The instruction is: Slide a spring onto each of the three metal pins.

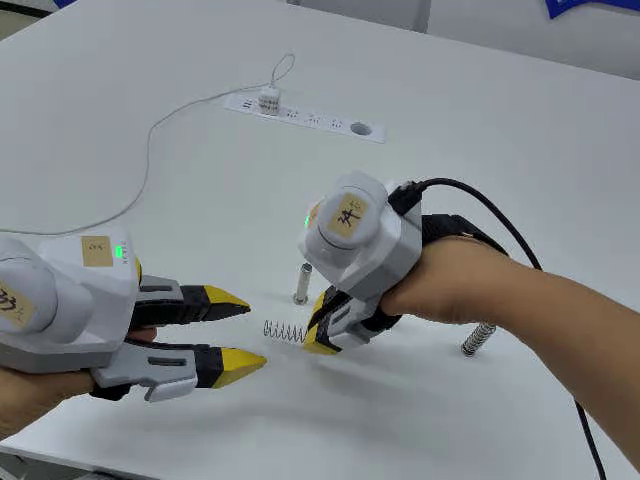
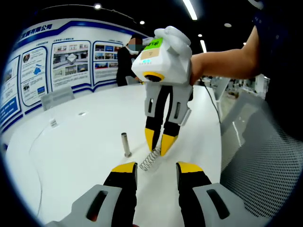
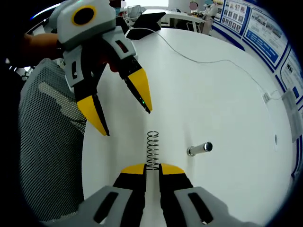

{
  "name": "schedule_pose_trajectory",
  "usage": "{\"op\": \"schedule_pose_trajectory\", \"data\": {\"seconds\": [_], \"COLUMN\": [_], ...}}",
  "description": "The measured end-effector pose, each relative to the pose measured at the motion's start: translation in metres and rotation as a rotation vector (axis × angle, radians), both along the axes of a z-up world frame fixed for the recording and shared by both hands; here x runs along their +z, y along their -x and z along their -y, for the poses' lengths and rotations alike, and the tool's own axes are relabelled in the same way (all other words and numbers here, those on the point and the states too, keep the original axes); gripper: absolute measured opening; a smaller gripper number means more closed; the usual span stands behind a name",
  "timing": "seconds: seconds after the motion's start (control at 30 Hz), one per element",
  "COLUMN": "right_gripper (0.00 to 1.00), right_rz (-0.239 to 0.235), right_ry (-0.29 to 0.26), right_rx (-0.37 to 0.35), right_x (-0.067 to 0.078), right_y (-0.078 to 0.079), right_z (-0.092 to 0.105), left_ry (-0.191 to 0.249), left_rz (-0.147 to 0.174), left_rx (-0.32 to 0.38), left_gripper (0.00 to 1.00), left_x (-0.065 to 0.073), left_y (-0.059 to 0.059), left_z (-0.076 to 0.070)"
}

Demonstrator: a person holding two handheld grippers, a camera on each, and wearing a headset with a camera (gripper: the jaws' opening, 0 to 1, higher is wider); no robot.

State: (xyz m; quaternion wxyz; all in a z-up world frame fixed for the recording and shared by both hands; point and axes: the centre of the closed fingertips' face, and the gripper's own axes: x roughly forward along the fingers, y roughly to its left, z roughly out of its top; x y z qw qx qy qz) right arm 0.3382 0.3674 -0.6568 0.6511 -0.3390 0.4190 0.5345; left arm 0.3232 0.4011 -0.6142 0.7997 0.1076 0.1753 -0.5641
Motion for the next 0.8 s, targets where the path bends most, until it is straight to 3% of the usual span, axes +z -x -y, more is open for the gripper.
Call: {"op": "schedule_pose_trajectory", "data": {"seconds": [0.3, 0.8], "right_gripper": [0.11, 0.11], "right_rz": [0.021, 0.058], "right_ry": [-0.020, -0.024], "right_rx": [0.090, 0.171], "right_x": [0.030, 0.044], "right_y": [0.023, 0.035], "right_z": [-0.004, -0.006], "left_ry": [-0.023, -0.013], "left_rz": [0.021, 0.058], "left_rx": [-0.057, -0.139], "left_gripper": [0.33, 0.15], "left_x": [0.000, 0.010], "left_y": [0.007, 0.017], "left_z": [0.009, 0.021]}}
